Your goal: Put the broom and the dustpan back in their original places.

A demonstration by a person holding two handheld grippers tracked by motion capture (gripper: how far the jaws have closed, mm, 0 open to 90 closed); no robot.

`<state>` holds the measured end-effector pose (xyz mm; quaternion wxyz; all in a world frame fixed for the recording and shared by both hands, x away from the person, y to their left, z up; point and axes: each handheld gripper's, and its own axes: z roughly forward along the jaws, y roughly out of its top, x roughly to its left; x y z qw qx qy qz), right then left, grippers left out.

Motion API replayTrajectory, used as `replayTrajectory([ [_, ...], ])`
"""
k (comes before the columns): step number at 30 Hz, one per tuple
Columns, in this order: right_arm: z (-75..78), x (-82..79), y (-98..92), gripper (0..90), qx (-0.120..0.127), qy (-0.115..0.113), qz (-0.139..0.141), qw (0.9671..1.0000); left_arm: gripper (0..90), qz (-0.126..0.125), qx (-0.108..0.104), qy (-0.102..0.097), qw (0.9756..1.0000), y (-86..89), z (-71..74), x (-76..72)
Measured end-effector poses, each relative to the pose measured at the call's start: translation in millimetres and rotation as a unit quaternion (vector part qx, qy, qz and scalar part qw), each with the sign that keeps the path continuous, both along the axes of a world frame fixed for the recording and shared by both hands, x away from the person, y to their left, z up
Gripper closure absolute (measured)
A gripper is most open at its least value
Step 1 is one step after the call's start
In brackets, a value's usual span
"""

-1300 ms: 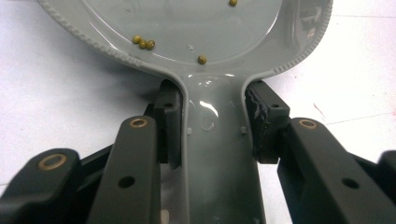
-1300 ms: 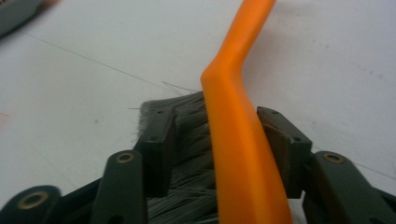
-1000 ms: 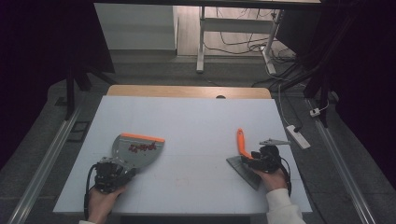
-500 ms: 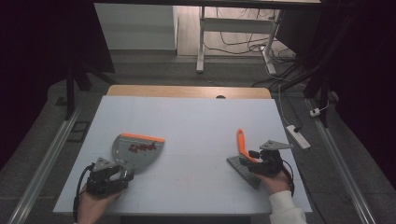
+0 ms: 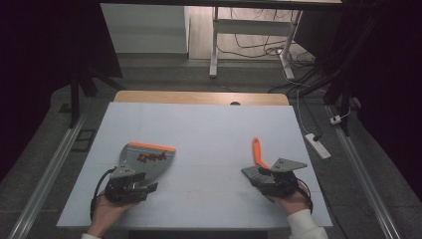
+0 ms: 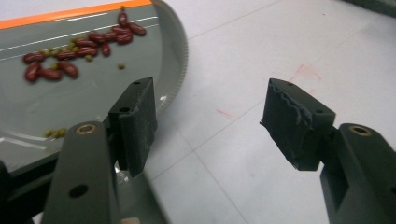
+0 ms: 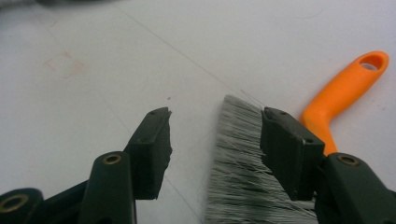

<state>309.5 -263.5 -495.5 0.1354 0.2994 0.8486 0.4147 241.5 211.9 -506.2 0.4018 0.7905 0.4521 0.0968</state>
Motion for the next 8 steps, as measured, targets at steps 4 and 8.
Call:
replayTrajectory([
  [4,-0.3,-0.4,-0.1,42.5,0.001,0.000,0.000,1.0000,35.7,-0.005,0.000,0.007,1.0000,-0.7,-1.4,1.6],
  [8,0.4,-0.7,-0.8,42.5,0.003,-0.005,0.001,1.0000,35.7,-0.008,-0.001,0.008,0.9999,-1.2,-2.3,1.8],
])
